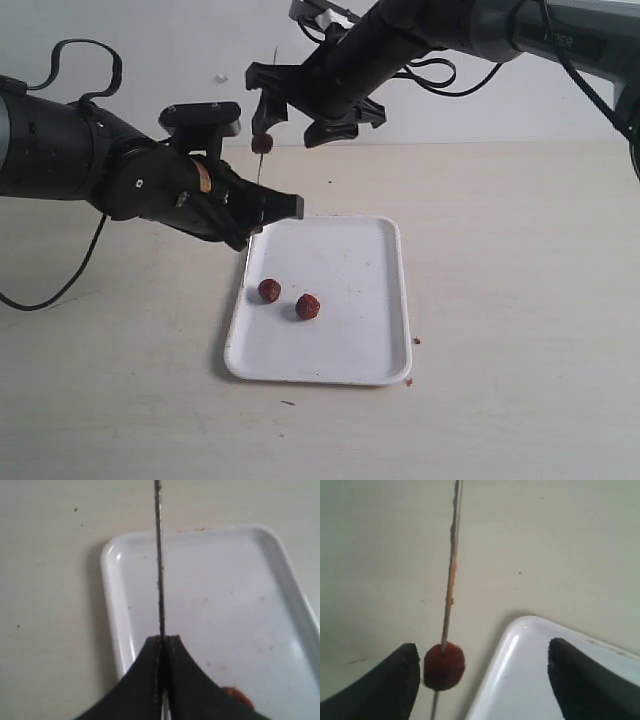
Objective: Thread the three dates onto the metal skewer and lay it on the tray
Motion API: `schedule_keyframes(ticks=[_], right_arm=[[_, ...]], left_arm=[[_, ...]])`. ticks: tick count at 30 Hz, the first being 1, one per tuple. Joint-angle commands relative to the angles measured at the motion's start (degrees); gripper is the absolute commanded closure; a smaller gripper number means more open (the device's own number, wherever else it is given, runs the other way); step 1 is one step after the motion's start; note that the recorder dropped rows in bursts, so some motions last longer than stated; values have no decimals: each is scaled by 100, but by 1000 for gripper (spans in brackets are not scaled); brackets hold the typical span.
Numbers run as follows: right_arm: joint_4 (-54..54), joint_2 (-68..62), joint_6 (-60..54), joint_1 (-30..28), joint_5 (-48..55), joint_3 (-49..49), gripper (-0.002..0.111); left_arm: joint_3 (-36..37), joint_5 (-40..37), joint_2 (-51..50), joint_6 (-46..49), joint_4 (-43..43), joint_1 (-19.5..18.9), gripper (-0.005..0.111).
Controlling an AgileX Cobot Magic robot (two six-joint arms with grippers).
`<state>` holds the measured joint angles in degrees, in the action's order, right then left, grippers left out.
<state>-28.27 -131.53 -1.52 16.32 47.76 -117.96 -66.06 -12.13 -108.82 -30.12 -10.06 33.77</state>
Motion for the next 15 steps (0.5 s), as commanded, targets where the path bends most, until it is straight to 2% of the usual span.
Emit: schedule_keyframes(ticks=[1, 3, 6, 9, 11, 15], right_arm=[[1003, 237, 202, 0, 183, -42, 37], [1515, 393, 152, 0, 215, -42, 37], [2273, 721, -113, 0, 363, -42, 37], [2674, 953, -1072, 0, 1201, -42, 37], [2674, 1004, -1763, 0, 2078, -42, 37], [2005, 1004, -2525, 0, 2220, 170, 41]], left_arm=[[-29, -839, 100, 752, 15, -12, 107], [-29, -1500, 168, 1219, -27, -27, 107], [-29, -2398, 328, 1416, -384, -103, 107], [-29, -3382, 579, 1300, -824, -222, 107], [-29, -3874, 737, 1271, -1041, -306, 107], [44, -4424, 1110, 1473, -1250, -402, 107]])
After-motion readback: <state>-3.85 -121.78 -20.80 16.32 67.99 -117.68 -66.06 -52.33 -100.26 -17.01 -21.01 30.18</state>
